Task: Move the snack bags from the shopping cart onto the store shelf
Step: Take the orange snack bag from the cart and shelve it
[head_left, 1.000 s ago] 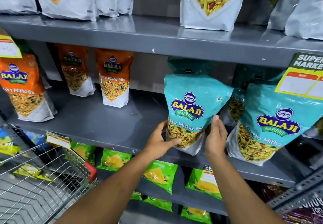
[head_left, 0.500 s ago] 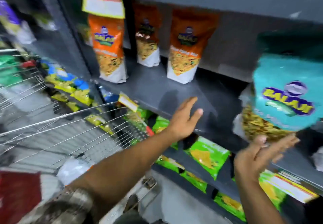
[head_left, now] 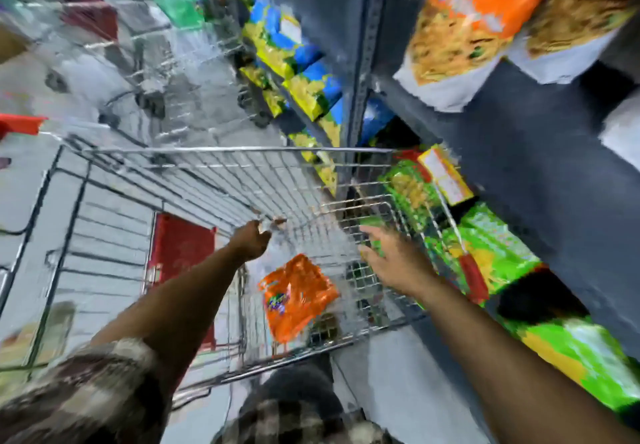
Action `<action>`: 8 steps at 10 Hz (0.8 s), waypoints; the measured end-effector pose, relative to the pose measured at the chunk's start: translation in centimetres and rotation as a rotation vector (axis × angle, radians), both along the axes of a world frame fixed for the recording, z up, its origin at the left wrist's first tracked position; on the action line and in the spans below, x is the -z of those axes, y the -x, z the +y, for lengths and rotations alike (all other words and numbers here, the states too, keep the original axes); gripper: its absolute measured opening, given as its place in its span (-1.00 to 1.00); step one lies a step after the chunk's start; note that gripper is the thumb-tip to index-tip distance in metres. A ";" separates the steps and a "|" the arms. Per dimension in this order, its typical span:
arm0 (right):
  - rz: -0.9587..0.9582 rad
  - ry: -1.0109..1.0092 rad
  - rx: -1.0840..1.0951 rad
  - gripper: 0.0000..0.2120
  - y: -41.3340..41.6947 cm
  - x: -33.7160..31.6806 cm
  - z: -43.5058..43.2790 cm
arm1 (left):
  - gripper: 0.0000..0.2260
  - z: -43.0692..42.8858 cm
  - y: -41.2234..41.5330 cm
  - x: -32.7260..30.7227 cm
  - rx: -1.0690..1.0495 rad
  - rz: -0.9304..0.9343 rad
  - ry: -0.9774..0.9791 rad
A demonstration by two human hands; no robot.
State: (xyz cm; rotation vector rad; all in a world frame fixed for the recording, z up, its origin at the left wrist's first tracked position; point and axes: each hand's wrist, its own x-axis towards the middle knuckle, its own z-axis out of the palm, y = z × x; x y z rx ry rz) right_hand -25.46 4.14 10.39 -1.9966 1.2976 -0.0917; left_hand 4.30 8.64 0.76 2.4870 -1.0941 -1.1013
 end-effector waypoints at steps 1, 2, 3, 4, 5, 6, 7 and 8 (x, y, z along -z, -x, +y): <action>0.248 -0.155 -0.299 -0.54 -6.0 5.6 -2.7 | -0.74 2.3 -3.1 6.6 -0.145 0.048 -0.150; 0.342 -0.222 -0.392 -0.51 -8.8 8.4 -3.5 | -0.89 3.2 -3.4 9.6 -0.129 0.263 -0.095; 0.375 -0.247 -0.454 -0.51 -12.1 12.3 -4.4 | -0.67 4.3 -2.5 10.5 -0.479 0.277 -0.080; 0.363 -0.264 -0.483 -0.54 -13.9 15.2 -4.5 | -0.58 5.7 -1.0 11.3 -0.655 0.375 -0.177; 0.380 -0.340 -0.510 -0.57 -15.0 19.3 -3.8 | -0.69 6.1 0.1 11.4 -0.579 0.471 -0.213; 0.366 -0.396 -0.421 -0.64 -15.1 21.4 -3.0 | -0.77 6.6 0.4 12.3 -0.600 0.395 -0.183; 0.414 -0.355 -0.253 -0.83 -15.5 22.5 -2.6 | -0.83 7.0 -0.4 13.2 -0.658 0.390 -0.172; 0.438 -0.351 -0.213 -0.84 -15.8 22.0 -3.0 | -0.87 7.3 -0.9 13.0 -0.700 0.399 -0.127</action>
